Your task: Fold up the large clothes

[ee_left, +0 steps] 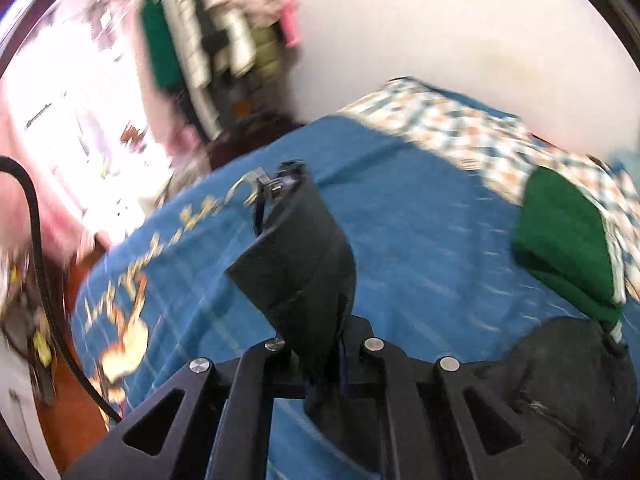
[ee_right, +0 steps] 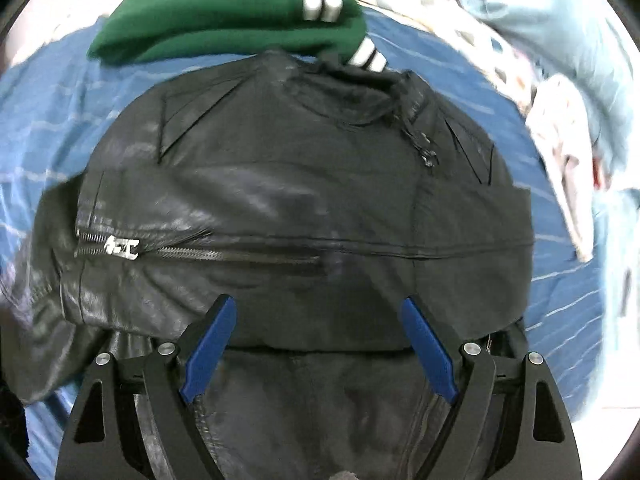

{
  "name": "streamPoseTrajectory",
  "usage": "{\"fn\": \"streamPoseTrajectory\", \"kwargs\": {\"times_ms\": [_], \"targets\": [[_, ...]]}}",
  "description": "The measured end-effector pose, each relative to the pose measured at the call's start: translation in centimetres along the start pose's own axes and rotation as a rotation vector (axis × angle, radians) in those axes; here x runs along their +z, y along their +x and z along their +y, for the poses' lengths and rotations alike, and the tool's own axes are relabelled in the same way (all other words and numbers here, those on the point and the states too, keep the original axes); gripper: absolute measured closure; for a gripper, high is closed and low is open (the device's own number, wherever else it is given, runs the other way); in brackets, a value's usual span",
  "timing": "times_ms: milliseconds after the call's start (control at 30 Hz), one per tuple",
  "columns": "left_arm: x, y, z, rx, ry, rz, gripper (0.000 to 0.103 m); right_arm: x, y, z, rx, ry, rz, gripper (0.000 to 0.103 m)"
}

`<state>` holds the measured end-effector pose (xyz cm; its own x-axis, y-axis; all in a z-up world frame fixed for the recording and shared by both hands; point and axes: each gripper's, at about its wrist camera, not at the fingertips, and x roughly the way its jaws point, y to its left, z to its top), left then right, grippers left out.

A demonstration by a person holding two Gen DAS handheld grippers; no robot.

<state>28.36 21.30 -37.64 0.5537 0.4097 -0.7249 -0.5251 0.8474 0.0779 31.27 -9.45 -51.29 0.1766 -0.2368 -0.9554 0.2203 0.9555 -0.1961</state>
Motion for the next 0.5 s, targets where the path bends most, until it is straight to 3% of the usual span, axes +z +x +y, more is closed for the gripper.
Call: {"fn": "streamPoseTrajectory", "kwargs": {"times_ms": [133,267,400,500], "targets": [[1.5,-3.6,-8.6,-0.131,0.096,-0.046,0.098,0.3,0.3,-5.8,0.046,0.072,0.031,0.017],[0.6,-6.4,-20.2,-0.330,0.188,-0.020,0.098,0.1,1.5,-13.2,0.046,0.176,0.069,0.017],[-4.8,-7.7,-32.2,-0.522,0.320,0.100,0.098,-0.9,3.4,-20.8,0.022,0.275,0.104,0.017],[-10.6,-8.5,-39.4,-0.599,0.429,0.212,0.097,-1.6,5.4,-25.7,-0.003,0.320,0.146,0.017]]}}
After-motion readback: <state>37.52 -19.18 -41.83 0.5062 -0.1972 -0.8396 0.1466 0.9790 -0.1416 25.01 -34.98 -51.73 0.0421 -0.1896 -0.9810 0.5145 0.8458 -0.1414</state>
